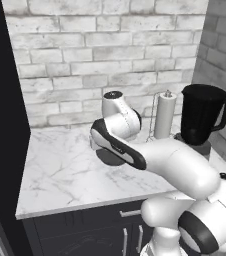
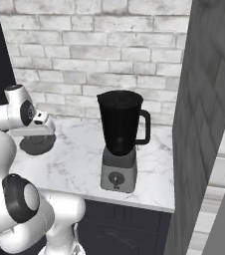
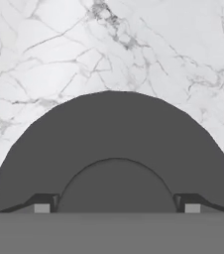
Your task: Close the lid blender by securely placing the lid on top.
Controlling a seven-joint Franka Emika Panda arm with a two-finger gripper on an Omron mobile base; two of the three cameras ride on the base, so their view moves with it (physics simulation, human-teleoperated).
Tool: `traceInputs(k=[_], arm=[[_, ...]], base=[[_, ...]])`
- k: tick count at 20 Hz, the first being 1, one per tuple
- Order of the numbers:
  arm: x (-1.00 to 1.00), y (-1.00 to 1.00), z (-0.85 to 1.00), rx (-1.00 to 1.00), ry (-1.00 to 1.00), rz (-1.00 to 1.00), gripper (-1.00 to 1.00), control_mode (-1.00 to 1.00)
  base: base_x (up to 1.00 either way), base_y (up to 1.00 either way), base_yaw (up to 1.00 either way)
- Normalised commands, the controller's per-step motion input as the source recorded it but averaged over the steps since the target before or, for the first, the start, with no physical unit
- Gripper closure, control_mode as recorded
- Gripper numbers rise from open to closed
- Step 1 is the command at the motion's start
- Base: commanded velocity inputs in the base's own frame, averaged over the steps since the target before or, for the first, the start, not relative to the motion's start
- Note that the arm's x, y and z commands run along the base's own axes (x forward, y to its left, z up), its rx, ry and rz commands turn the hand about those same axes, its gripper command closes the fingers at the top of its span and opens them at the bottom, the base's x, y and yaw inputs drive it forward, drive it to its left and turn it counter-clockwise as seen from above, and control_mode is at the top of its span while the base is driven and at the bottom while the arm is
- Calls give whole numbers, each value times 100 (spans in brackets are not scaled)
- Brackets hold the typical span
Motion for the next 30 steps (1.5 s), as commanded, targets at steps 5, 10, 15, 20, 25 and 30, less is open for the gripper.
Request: traceInputs(k=[5,10,15,20,25,30], arm=[[0,-44,94,0,-8,0,100,-100],[0,-60,92,0,-18,0,100,-100],[0,-68,91,2,-16,0,100,-100],[-1,-73,80,2,-24,0,100,-100],[0,-72,77,2,-24,0,100,-100],[0,-70,85,0,-18,-2,100,-100]], base=[[0,0,0],[0,0,0],[0,0,0],[0,0,0],[0,0,0],[0,0,0]])
